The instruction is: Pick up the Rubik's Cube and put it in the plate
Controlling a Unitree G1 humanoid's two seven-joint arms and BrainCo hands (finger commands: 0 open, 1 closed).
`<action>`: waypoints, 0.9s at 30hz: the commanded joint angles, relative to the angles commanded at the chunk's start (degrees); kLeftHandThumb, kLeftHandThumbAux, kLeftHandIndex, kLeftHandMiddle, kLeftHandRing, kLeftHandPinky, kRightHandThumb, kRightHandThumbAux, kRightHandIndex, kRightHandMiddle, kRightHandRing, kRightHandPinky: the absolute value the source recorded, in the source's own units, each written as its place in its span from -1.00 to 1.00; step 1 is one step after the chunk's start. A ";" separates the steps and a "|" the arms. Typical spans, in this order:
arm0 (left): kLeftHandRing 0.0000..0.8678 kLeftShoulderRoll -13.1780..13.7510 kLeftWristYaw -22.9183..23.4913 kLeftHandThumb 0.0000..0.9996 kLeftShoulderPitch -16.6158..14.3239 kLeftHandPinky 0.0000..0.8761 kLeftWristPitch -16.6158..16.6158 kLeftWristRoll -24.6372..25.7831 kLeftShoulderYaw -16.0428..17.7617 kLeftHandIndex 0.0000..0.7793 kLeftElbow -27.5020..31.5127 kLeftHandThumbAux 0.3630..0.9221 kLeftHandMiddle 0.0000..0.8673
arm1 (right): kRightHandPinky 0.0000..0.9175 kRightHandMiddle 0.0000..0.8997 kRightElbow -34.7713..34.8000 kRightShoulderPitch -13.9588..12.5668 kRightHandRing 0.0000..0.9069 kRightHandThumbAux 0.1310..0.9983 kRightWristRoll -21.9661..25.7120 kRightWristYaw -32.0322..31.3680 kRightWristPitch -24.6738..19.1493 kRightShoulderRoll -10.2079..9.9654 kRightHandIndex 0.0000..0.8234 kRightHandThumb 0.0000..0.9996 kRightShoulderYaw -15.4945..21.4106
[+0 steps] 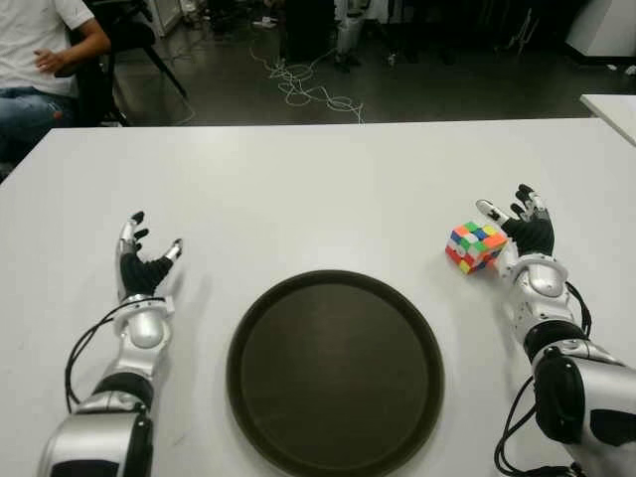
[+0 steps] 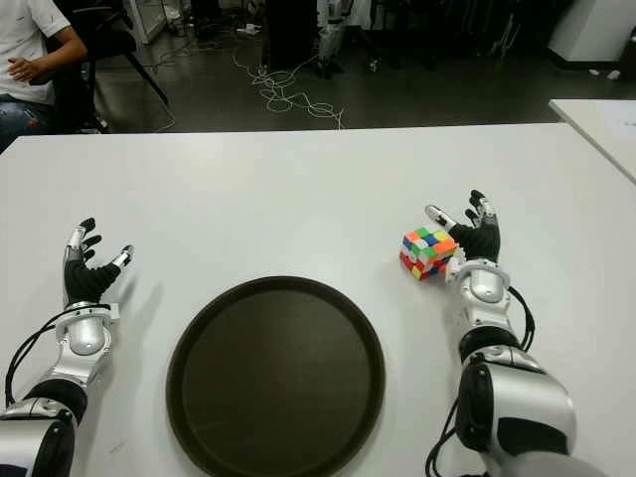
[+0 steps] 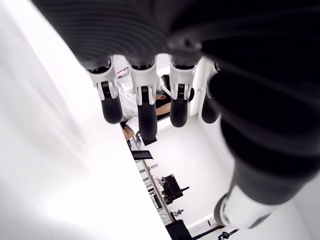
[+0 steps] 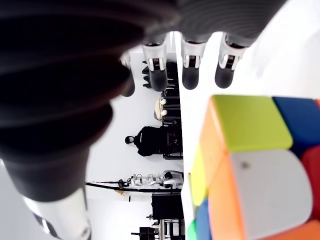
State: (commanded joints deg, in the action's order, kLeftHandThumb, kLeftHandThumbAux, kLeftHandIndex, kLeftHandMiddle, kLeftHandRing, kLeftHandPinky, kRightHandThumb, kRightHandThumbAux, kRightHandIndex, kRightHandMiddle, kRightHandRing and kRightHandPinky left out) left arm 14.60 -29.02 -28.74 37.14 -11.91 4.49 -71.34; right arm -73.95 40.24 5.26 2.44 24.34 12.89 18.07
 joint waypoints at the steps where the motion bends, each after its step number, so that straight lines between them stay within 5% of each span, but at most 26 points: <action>1: -0.66 -0.02 0.00 -1.00 0.02 -0.69 0.07 0.02 -0.01 -0.65 0.00 0.51 -0.67 | -0.96 -0.92 0.00 -0.02 -0.95 0.59 0.04 -0.04 0.00 -0.01 -0.91 -1.00 0.05; 10: -0.69 -0.16 0.26 -1.00 0.36 -0.74 0.47 0.35 0.13 -0.67 0.24 0.54 -0.69 | -0.95 -0.94 0.62 -1.29 -0.96 0.55 -1.44 1.64 2.45 -0.27 -0.94 -1.00 -1.10; 16: -0.71 0.03 0.61 -1.00 0.48 -0.75 0.08 0.38 0.10 -0.67 0.30 0.53 -0.72 | -0.97 -0.95 3.80 -5.25 -0.97 0.55 -4.53 5.55 11.10 -1.99 -0.94 -1.00 -4.03; 27: -0.72 0.69 -0.95 -1.00 0.69 -0.78 -0.45 -0.76 -0.55 -0.73 0.25 0.51 -0.72 | -1.00 -0.99 5.11 -8.60 -1.00 0.57 -13.87 15.28 18.93 -0.71 -0.96 -1.00 -10.81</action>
State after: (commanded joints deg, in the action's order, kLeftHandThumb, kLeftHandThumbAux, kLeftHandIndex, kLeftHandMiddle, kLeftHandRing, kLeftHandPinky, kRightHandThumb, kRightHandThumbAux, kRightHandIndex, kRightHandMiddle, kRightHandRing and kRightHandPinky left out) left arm 15.28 -29.96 -28.05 36.70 -12.67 3.94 -71.09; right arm -68.84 31.64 -8.61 17.72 43.27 12.18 7.26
